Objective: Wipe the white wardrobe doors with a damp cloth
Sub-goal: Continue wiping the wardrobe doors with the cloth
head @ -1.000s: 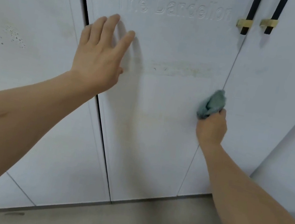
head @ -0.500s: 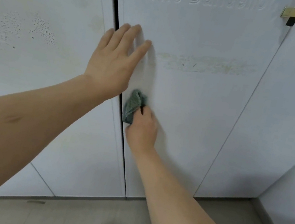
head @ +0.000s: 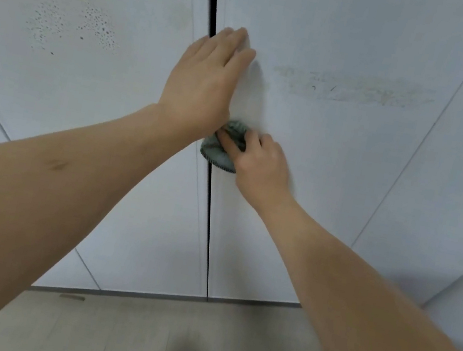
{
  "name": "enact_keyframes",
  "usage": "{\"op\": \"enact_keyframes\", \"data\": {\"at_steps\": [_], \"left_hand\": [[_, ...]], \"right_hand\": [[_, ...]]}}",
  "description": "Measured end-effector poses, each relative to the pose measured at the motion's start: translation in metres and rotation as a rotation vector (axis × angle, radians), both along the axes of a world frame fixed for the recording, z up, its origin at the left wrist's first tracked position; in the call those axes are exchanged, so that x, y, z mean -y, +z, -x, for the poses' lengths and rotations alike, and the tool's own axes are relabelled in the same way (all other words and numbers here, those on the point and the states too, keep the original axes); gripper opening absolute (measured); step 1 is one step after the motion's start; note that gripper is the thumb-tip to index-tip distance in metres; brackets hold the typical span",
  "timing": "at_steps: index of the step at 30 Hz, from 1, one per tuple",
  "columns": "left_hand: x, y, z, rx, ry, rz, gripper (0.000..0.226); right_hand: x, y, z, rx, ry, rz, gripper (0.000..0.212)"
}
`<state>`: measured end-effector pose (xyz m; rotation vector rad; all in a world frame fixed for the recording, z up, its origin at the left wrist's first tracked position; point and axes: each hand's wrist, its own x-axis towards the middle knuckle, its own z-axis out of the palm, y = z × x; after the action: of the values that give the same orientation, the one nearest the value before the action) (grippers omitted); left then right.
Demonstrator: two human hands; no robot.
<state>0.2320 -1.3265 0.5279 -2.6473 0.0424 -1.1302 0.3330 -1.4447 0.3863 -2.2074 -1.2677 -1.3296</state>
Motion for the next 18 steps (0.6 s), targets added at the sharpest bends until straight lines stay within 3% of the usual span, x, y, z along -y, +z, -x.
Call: {"op": "enact_keyframes", "data": {"at_steps": [4, 8, 10, 14, 18], "left_hand": [[0.004, -0.018, 0.007, -0.077, 0.041, -0.033, 0.077], [0.014, -0.03, 0.007, -0.228, -0.034, -0.307, 0.066], [0.022, -0.034, 0.002, -0.261, -0.003, -0.314, 0.062], [0.039, -0.039, -0.007, -0.221, 0.049, -0.232, 0.065], [0.039, -0.046, -0.01, -0.186, 0.065, -0.144, 0.077]], "right_hand": [[0.023, -0.075, -0.003, -0.002, 0.03, 0.263, 0.069], [0.05, -0.104, -0.011, -0.005, 0.003, 0.433, 0.065], [0.06, -0.085, -0.016, 0.023, -0.02, 0.371, 0.063], [0.094, 0.006, -0.043, 0.04, -0.11, 0.045, 0.061], [0.151, 0.044, -0.08, -0.202, -0.252, -0.133, 0.079]]}}
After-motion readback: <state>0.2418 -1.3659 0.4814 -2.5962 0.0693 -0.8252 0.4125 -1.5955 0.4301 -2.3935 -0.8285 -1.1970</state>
